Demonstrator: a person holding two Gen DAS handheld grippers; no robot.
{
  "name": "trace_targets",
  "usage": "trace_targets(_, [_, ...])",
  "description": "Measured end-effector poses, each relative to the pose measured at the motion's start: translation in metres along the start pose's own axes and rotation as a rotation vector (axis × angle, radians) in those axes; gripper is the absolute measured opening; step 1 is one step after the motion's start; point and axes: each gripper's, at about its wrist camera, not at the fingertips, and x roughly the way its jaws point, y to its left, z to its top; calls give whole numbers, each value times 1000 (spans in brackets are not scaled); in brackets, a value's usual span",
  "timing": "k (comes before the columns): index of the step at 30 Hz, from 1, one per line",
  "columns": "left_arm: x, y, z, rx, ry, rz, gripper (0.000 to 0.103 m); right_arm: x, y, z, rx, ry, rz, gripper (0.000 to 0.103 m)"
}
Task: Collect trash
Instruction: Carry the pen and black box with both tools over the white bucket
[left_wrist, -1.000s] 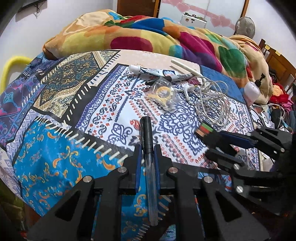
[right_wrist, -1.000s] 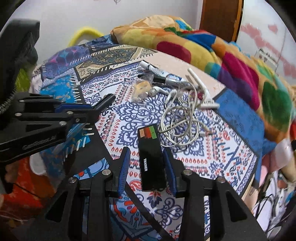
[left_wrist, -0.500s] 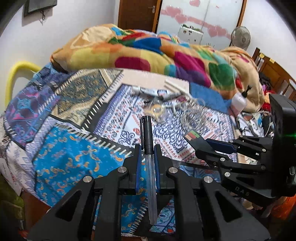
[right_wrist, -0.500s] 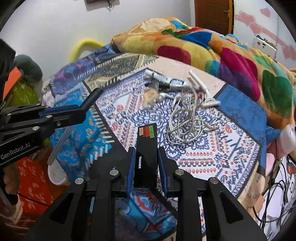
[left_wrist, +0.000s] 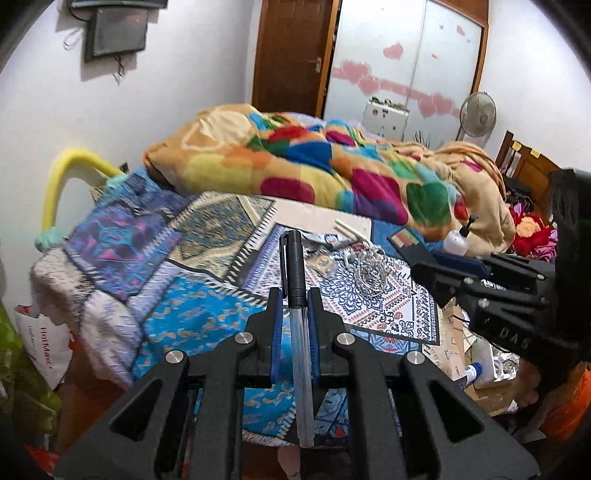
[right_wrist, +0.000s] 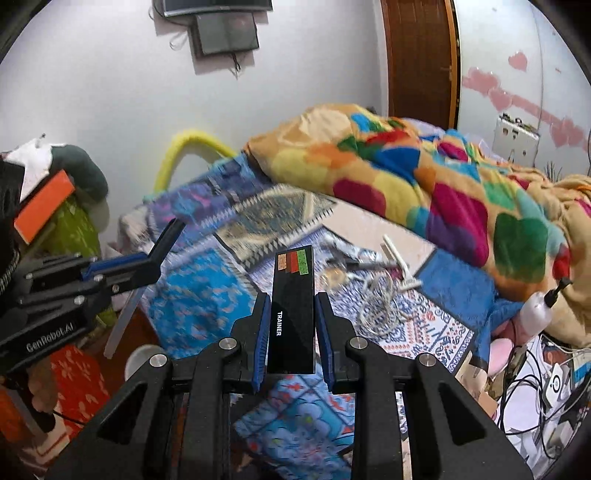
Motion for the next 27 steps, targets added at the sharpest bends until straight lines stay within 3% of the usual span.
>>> trace_targets(12, [-100,51,-35,-62,-69,90,12,-39,77,6,-48,-60,78,22])
trace_targets(20, [-140,105,-77,-136,-53,182,12,-24,132,-4,-96,-22,160,22])
trace_targets(27, [-146,153,-121,-224,-20,250,12,7,183,-15,-170,62,217,22])
